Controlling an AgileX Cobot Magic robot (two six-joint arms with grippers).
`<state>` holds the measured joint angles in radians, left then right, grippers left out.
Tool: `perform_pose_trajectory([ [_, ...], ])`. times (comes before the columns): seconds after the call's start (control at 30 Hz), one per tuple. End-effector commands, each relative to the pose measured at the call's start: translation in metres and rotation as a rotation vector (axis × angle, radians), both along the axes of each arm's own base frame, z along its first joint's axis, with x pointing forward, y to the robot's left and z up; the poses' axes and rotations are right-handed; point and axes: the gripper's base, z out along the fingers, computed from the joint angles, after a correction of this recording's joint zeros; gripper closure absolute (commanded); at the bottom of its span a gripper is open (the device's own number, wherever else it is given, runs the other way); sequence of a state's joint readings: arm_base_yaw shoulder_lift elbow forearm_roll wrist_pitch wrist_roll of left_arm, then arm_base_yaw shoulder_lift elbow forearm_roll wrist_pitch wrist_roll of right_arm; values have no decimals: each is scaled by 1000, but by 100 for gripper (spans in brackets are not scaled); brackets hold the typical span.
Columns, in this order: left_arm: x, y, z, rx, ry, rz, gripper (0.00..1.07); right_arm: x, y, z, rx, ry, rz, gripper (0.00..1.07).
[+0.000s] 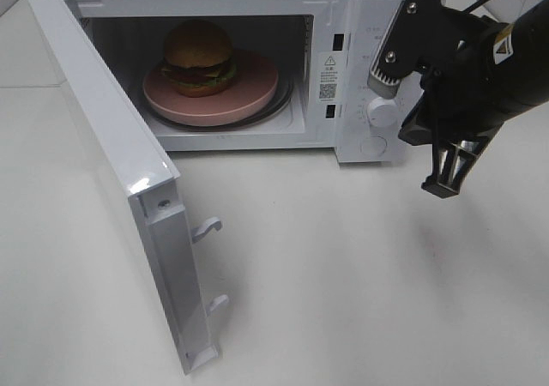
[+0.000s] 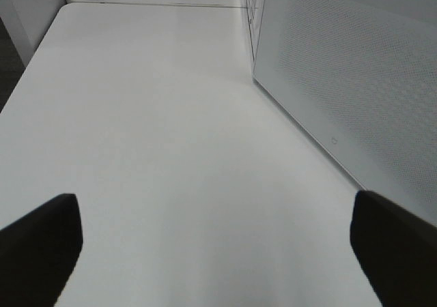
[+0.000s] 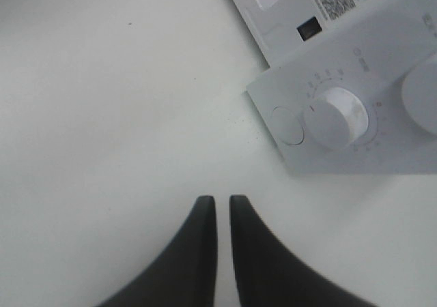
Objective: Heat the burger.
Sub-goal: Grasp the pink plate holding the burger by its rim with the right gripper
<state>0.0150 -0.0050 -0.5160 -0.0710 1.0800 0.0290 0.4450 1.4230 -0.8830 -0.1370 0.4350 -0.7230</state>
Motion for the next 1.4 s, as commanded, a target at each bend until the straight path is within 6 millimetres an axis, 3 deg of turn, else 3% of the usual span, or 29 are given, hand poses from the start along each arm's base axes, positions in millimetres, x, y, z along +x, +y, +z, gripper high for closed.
perform_pose_trajectory([
  [0.03, -1, 0, 1, -4, -24, 3, 7, 1, 0, 6, -106, -57, 174, 99],
  [0.33, -1, 0, 1, -4, -24, 3, 7, 1, 0, 6, -311, -126, 489, 98],
  [0.63, -1, 0, 1, -4, -24, 3, 7, -1, -1, 5, -324, -109, 505, 98],
  [0.83, -1, 0, 1, -4, -24, 3, 7, 0, -1, 5, -296, -108, 466, 90],
  [0.9, -1, 0, 1, -4, -24, 3, 7, 1, 0, 6, -263, -119, 423, 78],
  [0.93, -1, 0, 1, -4, -24, 3, 7, 1, 0, 6, -263, -119, 423, 78],
  [1.0, -1, 0, 1, -4, -24, 3, 7, 2, 1, 7, -214, -122, 356, 56],
  [1.03, -1, 0, 1, -4, -24, 3, 7, 2, 1, 7, -214, -122, 356, 56],
  [1.07, -1, 0, 1, -4, -24, 3, 7, 3, 1, 8, -186, -122, 318, 39],
  [1.1, -1, 0, 1, -4, -24, 3, 7, 3, 1, 8, -186, -122, 318, 39],
  [1.17, -1, 0, 1, -4, -24, 3, 7, 3, 1, 7, -181, -120, 309, 16],
  [1.27, -1, 0, 1, -4, -24, 3, 7, 4, 2, 5, -184, -110, 310, 9],
  [1.4, -1, 0, 1, -4, -24, 3, 7, 4, 5, 1, -188, -97, 321, 10],
])
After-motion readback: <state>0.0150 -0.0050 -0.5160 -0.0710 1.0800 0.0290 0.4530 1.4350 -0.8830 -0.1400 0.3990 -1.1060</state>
